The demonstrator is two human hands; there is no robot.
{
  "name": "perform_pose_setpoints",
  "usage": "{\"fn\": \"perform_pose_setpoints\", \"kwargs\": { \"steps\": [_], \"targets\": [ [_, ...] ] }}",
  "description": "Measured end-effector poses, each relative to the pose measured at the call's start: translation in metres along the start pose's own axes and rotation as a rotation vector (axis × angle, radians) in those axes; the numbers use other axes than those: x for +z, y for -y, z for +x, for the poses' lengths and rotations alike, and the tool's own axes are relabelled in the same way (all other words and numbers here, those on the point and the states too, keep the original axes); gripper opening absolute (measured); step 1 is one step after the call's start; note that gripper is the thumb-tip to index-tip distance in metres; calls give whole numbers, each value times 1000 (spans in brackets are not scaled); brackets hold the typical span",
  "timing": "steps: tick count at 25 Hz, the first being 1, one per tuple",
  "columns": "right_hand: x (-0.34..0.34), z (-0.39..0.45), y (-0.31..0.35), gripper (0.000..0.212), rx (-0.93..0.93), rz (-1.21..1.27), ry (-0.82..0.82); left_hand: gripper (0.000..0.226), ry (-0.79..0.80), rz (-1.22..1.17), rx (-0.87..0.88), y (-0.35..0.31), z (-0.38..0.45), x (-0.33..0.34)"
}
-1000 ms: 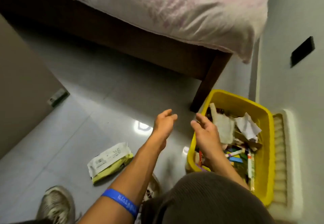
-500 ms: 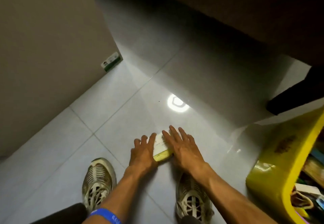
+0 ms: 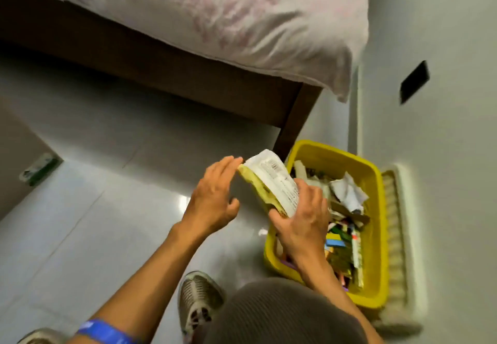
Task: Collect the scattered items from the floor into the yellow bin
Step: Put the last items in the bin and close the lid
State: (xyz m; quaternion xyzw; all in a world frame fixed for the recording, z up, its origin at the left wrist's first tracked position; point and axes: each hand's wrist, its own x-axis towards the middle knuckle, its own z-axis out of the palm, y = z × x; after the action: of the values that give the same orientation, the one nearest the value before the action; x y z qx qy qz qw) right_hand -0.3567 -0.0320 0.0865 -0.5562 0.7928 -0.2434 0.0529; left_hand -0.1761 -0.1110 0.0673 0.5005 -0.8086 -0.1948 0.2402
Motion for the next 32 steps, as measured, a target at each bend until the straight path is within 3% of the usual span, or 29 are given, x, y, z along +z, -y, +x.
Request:
{"fn": "perform_pose_setpoints", "kwargs": {
  "steps": [3, 6, 9, 13, 18, 21, 24, 27, 29, 32],
  "targets": [
    [-50, 8, -50, 70, 152, -173, 62, 77, 329, 233, 318, -65, 21, 37],
    [-89, 1, -99, 55, 340, -229, -36, 84, 638, 430, 419, -99, 33, 69],
    [-97, -7, -123, 60, 542, -316, 36, 76, 690, 469, 449, -106, 48, 67],
    [-92, -3, -125, 62, 581, -273, 11, 66, 826, 680, 559, -92, 56, 51],
    [-94, 11, -135, 51, 694, -255, 24, 59, 751, 813, 733, -83, 38, 62],
    [-86, 0, -130, 48, 569, -500, 70, 55, 761, 879, 768, -84, 34, 66],
    [-77, -15, -128, 61, 493, -472, 27, 43, 822, 883, 754, -84, 9, 66],
    [-83, -5, -138, 56, 630, -247, -45, 32, 845, 837, 666, -70, -27, 57],
    [-81, -5, -134, 42, 688, -142, 103, 35, 815, 747, 561, -51, -49, 48],
    [-64, -18, -99, 27, 432, -82, 221, 34, 794, 778, 397, -26, -63, 23]
  ]
}}
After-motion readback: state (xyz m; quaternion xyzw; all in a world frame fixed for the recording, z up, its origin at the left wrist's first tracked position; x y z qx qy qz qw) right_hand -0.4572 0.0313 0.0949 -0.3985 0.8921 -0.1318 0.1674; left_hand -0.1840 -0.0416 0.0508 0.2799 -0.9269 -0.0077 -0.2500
